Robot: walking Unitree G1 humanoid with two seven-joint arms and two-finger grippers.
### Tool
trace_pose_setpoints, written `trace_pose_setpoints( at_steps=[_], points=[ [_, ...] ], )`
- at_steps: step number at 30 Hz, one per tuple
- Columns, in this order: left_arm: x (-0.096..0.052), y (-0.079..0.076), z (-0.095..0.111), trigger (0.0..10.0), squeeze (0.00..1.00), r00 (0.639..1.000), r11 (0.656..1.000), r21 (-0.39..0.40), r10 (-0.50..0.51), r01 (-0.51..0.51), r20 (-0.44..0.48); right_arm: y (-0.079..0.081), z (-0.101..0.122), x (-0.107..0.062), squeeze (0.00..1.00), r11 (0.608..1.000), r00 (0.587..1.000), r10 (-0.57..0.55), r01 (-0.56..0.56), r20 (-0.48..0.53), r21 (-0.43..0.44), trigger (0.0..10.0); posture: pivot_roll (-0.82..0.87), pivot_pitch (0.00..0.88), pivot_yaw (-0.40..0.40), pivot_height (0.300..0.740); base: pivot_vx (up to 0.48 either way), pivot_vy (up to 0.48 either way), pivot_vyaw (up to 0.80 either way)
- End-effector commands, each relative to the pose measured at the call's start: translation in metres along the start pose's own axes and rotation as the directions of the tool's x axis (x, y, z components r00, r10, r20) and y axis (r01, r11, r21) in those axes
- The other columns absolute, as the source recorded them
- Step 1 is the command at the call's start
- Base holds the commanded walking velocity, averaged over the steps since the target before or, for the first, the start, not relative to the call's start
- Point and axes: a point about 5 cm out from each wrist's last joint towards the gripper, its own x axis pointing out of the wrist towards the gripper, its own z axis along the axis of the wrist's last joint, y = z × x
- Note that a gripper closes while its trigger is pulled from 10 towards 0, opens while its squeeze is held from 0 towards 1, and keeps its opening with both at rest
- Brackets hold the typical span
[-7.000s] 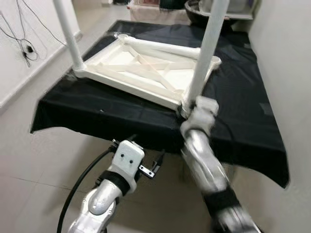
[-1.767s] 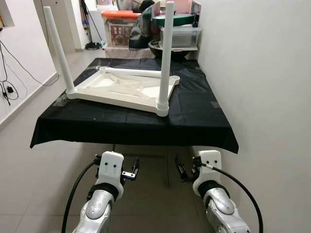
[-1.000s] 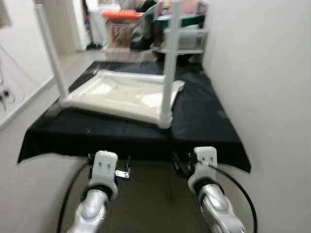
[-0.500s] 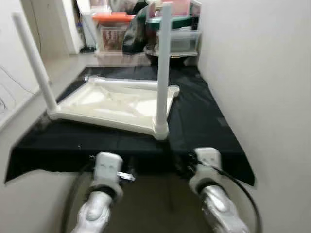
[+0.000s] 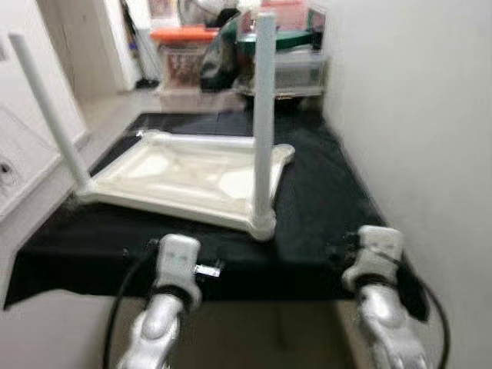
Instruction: Building children table
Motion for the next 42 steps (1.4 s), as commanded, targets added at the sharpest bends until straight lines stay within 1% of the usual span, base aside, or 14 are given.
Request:
trace_pose_setpoints(
  at_steps=[1, 16, 22, 28, 31, 32, 33, 35, 37, 38, 39, 40, 41, 42],
  points=[
    [-0.001, 0.008, -0.002, 10.0, 0.00, 1.000, 1.000, 0.013, 0.028, -0.027, -0.007, 0.007, 0.001, 0.001, 0.00, 1.000, 1.000, 0.013, -0.013, 0.007, 0.008, 10.0, 0.04, 0.000, -0.024, 0.740, 0.255, 0.000, 0.00],
    [-0.001, 0.006, -0.001, 10.0, 0.00, 1.000, 1.000, 0.003, 0.026, -0.026, -0.005, 0.000, 0.003, 0.006, 0.00, 1.000, 0.999, -0.028, 0.028, 0.023, 0.000, 10.0, 0.04, 0.000, -0.024, 0.740, 0.266, 0.000, 0.00],
    [-0.002, 0.004, -0.002, 10.0, 0.00, 1.000, 1.000, -0.001, 0.015, -0.015, -0.010, -0.001, 0.003, 0.006, 0.00, 0.999, 0.999, -0.039, 0.039, 0.026, -0.008, 10.0, 0.04, 0.000, -0.024, 0.740, 0.000, 0.000, 0.00],
    [-0.003, -0.002, -0.004, 10.0, 0.00, 1.000, 0.999, -0.029, -0.019, 0.018, -0.017, -0.009, -0.001, 0.010, 0.00, 0.999, 0.999, -0.046, 0.046, 0.007, -0.007, 10.0, 0.04, 0.000, -0.023, 0.740, 0.000, 0.000, 0.00],
    [-0.005, -0.006, -0.006, 10.0, 0.00, 0.999, 0.998, -0.041, -0.043, 0.042, -0.027, -0.013, -0.004, 0.014, 0.00, 1.000, 1.000, -0.008, 0.008, -0.010, 0.020, 10.0, 0.04, 0.000, -0.024, 0.740, 0.000, 0.000, 0.00],
    [-0.007, -0.008, -0.008, 10.0, 0.00, 0.997, 0.997, -0.051, -0.067, 0.065, -0.037, -0.019, -0.005, 0.018, 0.00, 0.997, 0.997, 0.067, -0.066, -0.023, 0.029, 10.0, 0.04, 0.000, -0.022, 0.740, 0.000, 0.000, 0.00],
    [-0.007, -0.008, -0.008, 10.0, 0.00, 0.997, 0.997, -0.051, -0.067, 0.065, -0.037, -0.019, -0.005, 0.018, 0.00, 0.997, 0.997, 0.067, -0.066, -0.023, 0.029, 10.0, 0.04, 0.000, -0.022, 0.740, 0.000, 0.000, 0.00],
    [-0.010, -0.012, -0.011, 10.0, 0.00, 0.993, 0.992, -0.071, -0.104, 0.101, -0.047, -0.031, -0.005, 0.023, 0.00, 0.986, 0.986, 0.165, -0.165, -0.035, 0.009, 10.0, 0.03, 0.000, -0.021, 0.740, 0.000, 0.000, 0.00],
    [-0.014, -0.016, -0.013, 10.0, 0.00, 0.988, 0.987, -0.085, -0.144, 0.139, -0.052, -0.041, -0.004, 0.023, 0.00, 0.960, 0.962, 0.269, -0.271, -0.051, -0.062, 10.0, 0.03, 0.000, -0.020, 0.740, 0.000, 0.000, 0.00],
    [-0.014, -0.016, -0.013, 10.0, 0.00, 0.988, 0.987, -0.085, -0.144, 0.139, -0.052, -0.041, -0.004, 0.023, 0.00, 0.960, 0.962, 0.269, -0.271, -0.051, -0.062, 10.0, 0.03, 0.000, -0.020, 0.740, 0.000, 0.000, 0.00],
    [-0.016, -0.019, -0.014, 10.0, 0.00, 0.984, 0.982, -0.094, -0.169, 0.163, -0.056, -0.047, -0.004, 0.022, 0.00, 0.934, 0.938, 0.339, -0.345, -0.078, -0.094, 10.0, 0.03, 0.000, -0.017, 0.740, 0.000, 0.000, 0.00],
    [-0.016, -0.019, -0.014, 10.0, 0.00, 0.984, 0.982, -0.094, -0.169, 0.163, -0.056, -0.047, -0.004, 0.022, 0.00, 0.934, 0.938, 0.339, -0.345, -0.078, -0.094, 10.0, 0.03, 0.000, -0.017, 0.740, 0.000, 0.000, 0.00],
    [-0.017, -0.021, -0.015, 10.0, 0.00, 0.981, 0.979, -0.099, -0.184, 0.177, -0.059, -0.050, -0.005, 0.021, 0.00, 0.914, 0.919, 0.382, -0.391, -0.099, -0.109, 10.0, 0.03, 0.000, -0.017, 0.740, 0.000, 0.000, 0.00],
    [-0.020, -0.024, -0.015, 10.0, 0.00, 0.975, 0.973, -0.108, -0.213, 0.206, -0.058, -0.056, -0.004, 0.021, 0.00, 0.884, 0.884, 0.446, -0.460, -0.141, -0.085, 10.0, 0.03, 0.000, -0.016, 0.740, 0.000, 0.000, 0.00]
  ],
)
